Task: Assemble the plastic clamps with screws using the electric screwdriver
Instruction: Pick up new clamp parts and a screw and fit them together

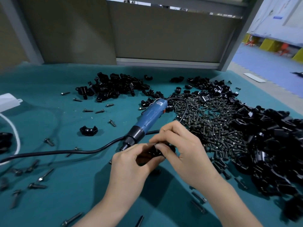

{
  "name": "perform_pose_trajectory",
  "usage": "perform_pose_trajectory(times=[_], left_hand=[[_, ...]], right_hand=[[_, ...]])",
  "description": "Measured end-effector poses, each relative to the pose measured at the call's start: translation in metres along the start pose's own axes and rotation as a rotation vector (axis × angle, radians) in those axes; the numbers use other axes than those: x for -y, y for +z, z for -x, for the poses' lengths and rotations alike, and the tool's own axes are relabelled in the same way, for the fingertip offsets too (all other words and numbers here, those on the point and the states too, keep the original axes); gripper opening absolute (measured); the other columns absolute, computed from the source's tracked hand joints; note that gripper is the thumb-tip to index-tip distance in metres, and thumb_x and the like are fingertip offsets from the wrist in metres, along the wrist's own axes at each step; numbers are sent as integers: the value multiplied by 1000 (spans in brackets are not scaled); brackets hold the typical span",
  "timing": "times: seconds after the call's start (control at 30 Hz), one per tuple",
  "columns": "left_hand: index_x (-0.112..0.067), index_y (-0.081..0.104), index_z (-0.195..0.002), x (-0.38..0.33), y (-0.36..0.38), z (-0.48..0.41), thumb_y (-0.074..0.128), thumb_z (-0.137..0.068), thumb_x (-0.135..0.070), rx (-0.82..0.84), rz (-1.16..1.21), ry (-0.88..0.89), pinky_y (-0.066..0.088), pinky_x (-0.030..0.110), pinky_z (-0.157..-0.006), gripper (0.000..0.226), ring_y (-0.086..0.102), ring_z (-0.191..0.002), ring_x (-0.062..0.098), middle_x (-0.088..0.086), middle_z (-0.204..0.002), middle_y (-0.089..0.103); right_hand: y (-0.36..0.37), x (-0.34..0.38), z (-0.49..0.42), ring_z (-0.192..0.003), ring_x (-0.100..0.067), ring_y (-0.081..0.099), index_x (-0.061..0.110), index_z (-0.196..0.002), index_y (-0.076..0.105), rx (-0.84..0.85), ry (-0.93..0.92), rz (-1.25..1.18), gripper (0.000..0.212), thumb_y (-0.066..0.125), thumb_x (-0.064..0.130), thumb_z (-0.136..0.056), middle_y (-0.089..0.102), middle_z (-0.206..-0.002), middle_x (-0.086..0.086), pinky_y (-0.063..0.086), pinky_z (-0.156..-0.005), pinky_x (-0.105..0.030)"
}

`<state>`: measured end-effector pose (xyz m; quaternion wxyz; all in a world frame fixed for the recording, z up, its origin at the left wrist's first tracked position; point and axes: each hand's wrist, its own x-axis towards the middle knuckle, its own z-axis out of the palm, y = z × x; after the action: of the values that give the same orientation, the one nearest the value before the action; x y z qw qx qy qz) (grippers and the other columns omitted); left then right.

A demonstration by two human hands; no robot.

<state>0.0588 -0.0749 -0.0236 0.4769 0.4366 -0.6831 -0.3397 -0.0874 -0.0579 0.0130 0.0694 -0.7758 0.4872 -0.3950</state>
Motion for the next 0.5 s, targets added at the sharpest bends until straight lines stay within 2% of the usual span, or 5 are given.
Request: perform_pose_trajectory(times=[0.13, 0.27, 0.37, 0.5], left_hand=[[-35, 73, -82, 1, 0, 0, 83, -65, -17, 17, 12, -9, 45, 5, -64, 27, 67, -69, -2, -22, -74, 70], [-31, 75, -84, 2, -1, 0, 83, -67, -11, 21, -19, -8, 47, 9, -67, 28, 67, -71, -1, -22, -75, 70], [-38, 73, -84, 2, -1, 0, 84, -66, -9, 7, -18, -19, 48, 10, -69, 35, 67, -73, -2, -23, -76, 70], [-50, 67, -81, 0, 0, 0, 84, -65, -8, -3, -38, -14, 45, 6, -67, 48, 65, -72, -5, -28, -75, 69]], right_hand=[[-1, 1, -1, -83, -4, 52, 4, -95, 70, -32, -28, 14, 13, 65, 1, -84, 53, -91, 3, 43, -76, -10], [0, 1, 0, -80, -9, 55, 4, -90, 71, -8, -32, -5, 11, 69, -2, -81, 57, -89, -2, 45, -73, -16], [-1, 0, 0, -82, -17, 58, 5, -88, 72, 4, -44, 23, 10, 71, 0, -80, 60, -87, -3, 48, -74, -25], [-2, 0, 0, -84, -22, 60, 6, -89, 73, 21, -36, 9, 10, 73, 3, -79, 62, -87, -4, 51, -75, -33]])
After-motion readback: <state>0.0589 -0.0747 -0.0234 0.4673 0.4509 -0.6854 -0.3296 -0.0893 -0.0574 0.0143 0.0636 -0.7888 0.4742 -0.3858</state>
